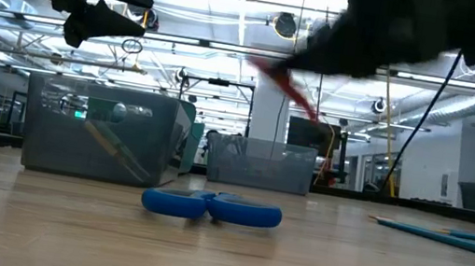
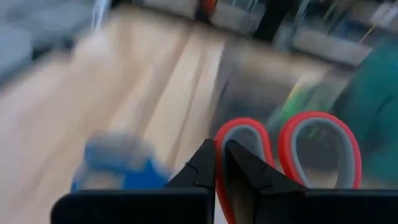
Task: Pick & Place Paint Supplies
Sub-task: Put the red scissors into the bottom black bin
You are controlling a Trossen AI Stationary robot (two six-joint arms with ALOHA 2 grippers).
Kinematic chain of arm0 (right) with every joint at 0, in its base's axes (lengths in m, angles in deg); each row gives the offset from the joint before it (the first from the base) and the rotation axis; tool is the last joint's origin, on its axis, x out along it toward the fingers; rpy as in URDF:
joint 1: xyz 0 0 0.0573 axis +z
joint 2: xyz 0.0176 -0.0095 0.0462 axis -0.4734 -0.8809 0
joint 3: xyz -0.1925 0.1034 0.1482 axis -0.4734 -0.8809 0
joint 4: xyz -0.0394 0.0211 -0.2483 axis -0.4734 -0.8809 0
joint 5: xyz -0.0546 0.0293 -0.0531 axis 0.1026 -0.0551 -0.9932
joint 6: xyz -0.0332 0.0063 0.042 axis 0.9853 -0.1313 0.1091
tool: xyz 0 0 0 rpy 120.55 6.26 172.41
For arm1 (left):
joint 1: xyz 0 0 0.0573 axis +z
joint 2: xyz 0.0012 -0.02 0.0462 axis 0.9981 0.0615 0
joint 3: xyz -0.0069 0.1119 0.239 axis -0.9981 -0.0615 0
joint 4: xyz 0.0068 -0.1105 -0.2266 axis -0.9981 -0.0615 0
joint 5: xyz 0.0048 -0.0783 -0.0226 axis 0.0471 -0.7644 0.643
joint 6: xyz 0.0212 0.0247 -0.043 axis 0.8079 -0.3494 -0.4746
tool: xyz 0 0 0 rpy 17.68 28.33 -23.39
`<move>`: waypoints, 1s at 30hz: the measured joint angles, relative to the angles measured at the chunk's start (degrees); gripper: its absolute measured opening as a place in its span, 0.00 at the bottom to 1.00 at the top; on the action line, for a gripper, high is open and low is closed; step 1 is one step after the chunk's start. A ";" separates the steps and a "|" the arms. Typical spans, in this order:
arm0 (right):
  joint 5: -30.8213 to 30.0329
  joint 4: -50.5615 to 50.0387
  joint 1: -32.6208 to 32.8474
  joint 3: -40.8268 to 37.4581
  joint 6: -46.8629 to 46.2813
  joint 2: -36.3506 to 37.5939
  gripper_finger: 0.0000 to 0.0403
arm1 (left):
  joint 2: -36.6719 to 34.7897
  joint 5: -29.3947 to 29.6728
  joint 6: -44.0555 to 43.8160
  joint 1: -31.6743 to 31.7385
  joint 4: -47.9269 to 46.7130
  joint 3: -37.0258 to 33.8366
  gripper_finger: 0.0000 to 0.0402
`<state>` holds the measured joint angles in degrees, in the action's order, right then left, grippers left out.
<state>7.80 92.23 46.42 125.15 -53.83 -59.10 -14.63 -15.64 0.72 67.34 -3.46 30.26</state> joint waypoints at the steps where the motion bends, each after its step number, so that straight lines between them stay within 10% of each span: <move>1: -0.87 2.56 0.16 0.06 0.95 0.95 0.02 | 0.00 0.00 -0.47 0.22 0.00 0.00 0.66; 22: -18.97 34.04 -1.50 0.20 11.86 1.90 0.02 | 10.45 -7.61 14.55 3.14 21.81 2.26 0.66; 30: -7.64 31.96 -1.60 0.81 7.87 0.65 0.02 | 21.57 -7.71 23.07 3.14 23.79 9.00 0.66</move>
<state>0.16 124.19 44.83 125.97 -45.96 -58.45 6.94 -23.35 23.79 70.49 20.33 39.26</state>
